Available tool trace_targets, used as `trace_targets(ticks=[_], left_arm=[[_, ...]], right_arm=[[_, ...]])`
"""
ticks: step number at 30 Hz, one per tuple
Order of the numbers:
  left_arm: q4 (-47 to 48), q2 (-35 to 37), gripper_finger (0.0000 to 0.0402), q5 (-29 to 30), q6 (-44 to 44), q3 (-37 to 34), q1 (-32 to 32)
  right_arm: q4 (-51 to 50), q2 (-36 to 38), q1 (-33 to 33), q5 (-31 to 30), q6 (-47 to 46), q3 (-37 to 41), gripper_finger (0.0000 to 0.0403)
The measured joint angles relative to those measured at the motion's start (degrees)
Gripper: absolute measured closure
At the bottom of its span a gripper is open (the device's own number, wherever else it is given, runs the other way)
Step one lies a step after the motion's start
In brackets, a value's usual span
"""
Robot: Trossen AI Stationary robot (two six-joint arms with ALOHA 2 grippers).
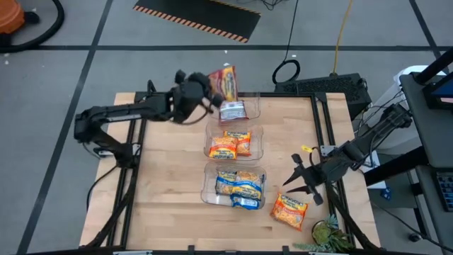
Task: Sort Maruchan noodles
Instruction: Put the red noodle pack into the top transparent bin
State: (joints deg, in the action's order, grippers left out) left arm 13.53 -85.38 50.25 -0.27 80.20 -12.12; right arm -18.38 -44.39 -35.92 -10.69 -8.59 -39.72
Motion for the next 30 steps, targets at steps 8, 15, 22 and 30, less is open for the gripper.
trace_targets(ticks=[8,15,22,30], left_arm=[[-10.1,-11.9,0.0401,-6.2,5.8,-0.1,-7.2],[-8.7,-17.7,0.0395,-13.6,2.5,-0.1,-11.8],[-3.8,-18.6,0.0364,-22.6,1.1,-0.1,-13.7],[5.7,-17.6,0.0295,-23.5,-0.5,-0.1,-13.1]], right_arm=[[0.0,7.0,0.0,0.0,4.9,0.0,0.0287],[-0.6,11.9,0.0,0.0,5.0,0.0,0.0287],[-0.8,13.0,0.0,-0.1,6.6,0.0,0.0287],[-0.8,12.8,0.0,-1.0,4.5,0.0,0.0287]])
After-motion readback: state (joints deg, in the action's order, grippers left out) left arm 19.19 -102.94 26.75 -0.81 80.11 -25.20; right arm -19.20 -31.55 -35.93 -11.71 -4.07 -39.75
